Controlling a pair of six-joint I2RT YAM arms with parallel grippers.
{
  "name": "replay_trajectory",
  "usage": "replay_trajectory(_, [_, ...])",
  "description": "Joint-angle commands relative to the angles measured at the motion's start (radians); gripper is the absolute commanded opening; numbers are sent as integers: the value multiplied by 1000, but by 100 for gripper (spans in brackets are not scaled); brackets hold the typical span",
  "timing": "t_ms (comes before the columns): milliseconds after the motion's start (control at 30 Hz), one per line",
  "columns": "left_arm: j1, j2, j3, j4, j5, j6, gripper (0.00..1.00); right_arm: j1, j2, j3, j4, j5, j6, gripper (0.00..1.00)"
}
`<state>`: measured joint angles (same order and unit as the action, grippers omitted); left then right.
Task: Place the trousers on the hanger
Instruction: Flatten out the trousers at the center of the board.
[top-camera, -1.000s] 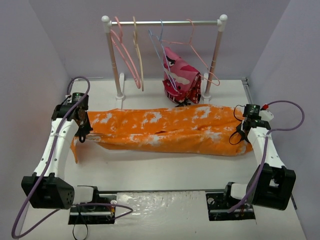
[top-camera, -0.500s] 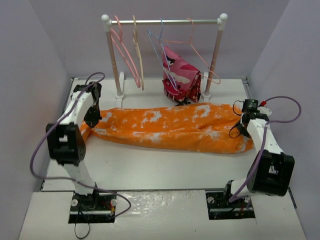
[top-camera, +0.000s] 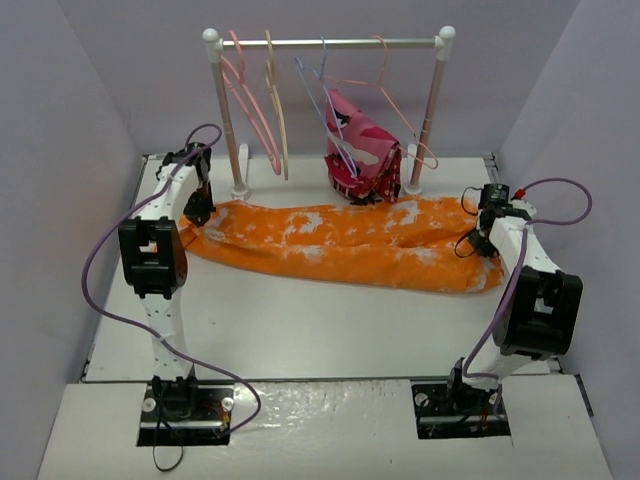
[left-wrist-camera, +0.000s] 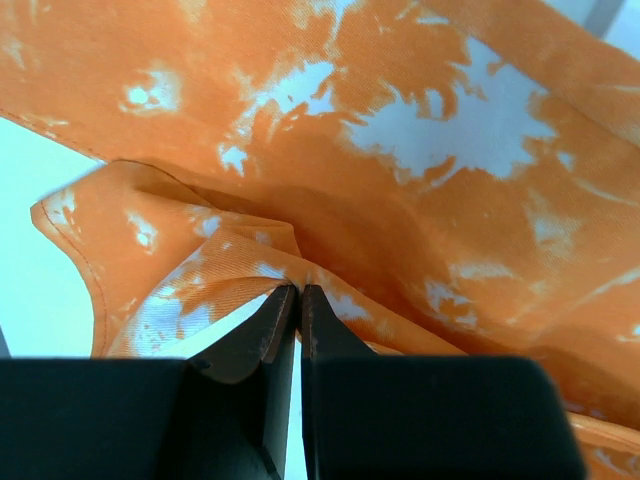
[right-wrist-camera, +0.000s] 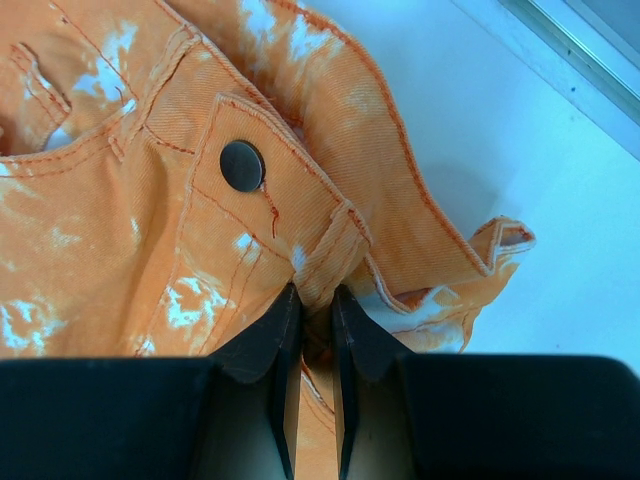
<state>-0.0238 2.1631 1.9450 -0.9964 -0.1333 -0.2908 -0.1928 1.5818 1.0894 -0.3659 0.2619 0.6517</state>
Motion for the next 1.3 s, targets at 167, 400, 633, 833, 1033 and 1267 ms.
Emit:
replay_trajectory(167, [4, -290, -155, 31, 23, -76, 0, -4, -49, 92, 45, 97, -1, 0])
replay_trajectory(400, [4, -602, -452, -46, 32, -92, 0, -10, -121, 39, 45, 118, -11, 1])
replay_trajectory(633, [6, -810, -609, -210, 60, -59, 0, -19, -98, 55, 3, 140, -30, 1])
replay_trajectory(833, [-4, -699, -525, -255, 49, -7, 0, -15, -34, 84, -6, 140, 1, 6])
replay_trajectory(1033, [-9, -444, -385, -161, 50, -14, 0, 6, 68, 117, -6, 147, 8, 11])
replay_trajectory(1267, [-10, -159, -138, -109, 20, 10, 0, 37, 109, 151, -5, 147, -20, 24])
